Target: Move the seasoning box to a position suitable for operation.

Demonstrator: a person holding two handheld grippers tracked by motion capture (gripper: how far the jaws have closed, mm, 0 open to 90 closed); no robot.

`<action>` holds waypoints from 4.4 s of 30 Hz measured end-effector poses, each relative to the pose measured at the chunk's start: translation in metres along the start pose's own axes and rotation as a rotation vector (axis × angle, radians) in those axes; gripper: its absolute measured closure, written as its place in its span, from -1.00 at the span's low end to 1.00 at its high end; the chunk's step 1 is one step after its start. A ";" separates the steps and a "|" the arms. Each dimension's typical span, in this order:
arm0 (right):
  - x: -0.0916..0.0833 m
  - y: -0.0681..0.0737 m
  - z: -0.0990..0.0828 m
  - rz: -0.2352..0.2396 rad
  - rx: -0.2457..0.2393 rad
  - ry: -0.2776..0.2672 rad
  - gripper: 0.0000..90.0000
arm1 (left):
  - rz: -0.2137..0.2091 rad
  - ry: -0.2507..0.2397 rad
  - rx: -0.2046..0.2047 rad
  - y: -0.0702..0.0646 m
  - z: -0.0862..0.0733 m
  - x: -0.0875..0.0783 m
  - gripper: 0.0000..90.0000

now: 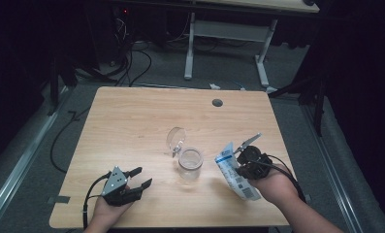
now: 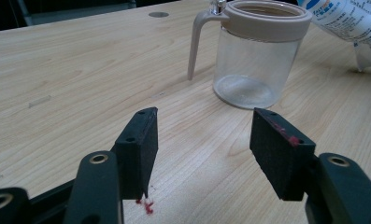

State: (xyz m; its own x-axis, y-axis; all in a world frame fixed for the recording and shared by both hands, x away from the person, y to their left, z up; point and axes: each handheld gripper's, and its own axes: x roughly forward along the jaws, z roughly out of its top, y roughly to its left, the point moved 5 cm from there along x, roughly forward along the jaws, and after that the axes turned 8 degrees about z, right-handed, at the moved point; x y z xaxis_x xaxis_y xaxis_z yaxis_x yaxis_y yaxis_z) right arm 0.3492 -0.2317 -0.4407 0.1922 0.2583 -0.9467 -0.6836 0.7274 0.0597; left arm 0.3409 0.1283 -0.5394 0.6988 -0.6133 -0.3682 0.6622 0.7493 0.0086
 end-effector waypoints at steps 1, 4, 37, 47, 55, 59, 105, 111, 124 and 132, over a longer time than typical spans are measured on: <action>0.000 0.000 0.000 0.001 0.000 0.000 1.00 | 0.000 0.000 0.000 0.000 0.000 0.000 -0.06; -0.002 0.000 0.000 0.000 0.004 -0.001 1.00 | -0.004 0.000 0.001 0.000 0.000 0.000 -0.06; -0.026 0.018 0.009 0.028 -0.013 -0.014 1.00 | -0.257 -0.008 0.094 -0.125 0.026 0.049 -0.27; -0.024 0.027 0.020 0.044 -0.039 -0.014 1.00 | -0.271 -0.027 0.090 -0.133 0.034 0.051 -0.29; -0.027 0.035 0.030 0.042 -0.051 -0.021 1.00 | -0.283 -0.041 0.092 -0.137 0.039 0.051 -0.31; -0.028 0.040 0.034 0.038 -0.066 -0.017 1.00 | -0.291 -0.036 0.093 -0.141 0.039 0.054 -0.33; -0.023 0.055 0.058 0.096 -0.086 0.002 1.00 | -0.284 -0.022 0.119 -0.184 0.052 0.098 -0.23; -0.025 0.055 0.059 0.088 -0.088 -0.002 1.00 | -0.264 -0.032 0.139 -0.184 0.055 0.093 -0.01; -0.026 0.054 0.061 0.087 -0.088 -0.013 1.00 | -0.223 -0.023 0.158 -0.187 0.060 0.087 0.06; -0.021 0.054 0.065 0.086 -0.099 -0.006 1.00 | -0.216 -0.024 0.166 -0.186 0.057 0.086 0.06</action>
State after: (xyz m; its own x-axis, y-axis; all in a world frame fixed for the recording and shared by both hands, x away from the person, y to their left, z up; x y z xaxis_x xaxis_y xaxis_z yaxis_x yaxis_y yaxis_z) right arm 0.3538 -0.1562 -0.3967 0.1341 0.3209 -0.9376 -0.7637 0.6364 0.1086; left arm 0.2928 -0.0782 -0.5194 0.5415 -0.7616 -0.3560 0.8305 0.5505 0.0857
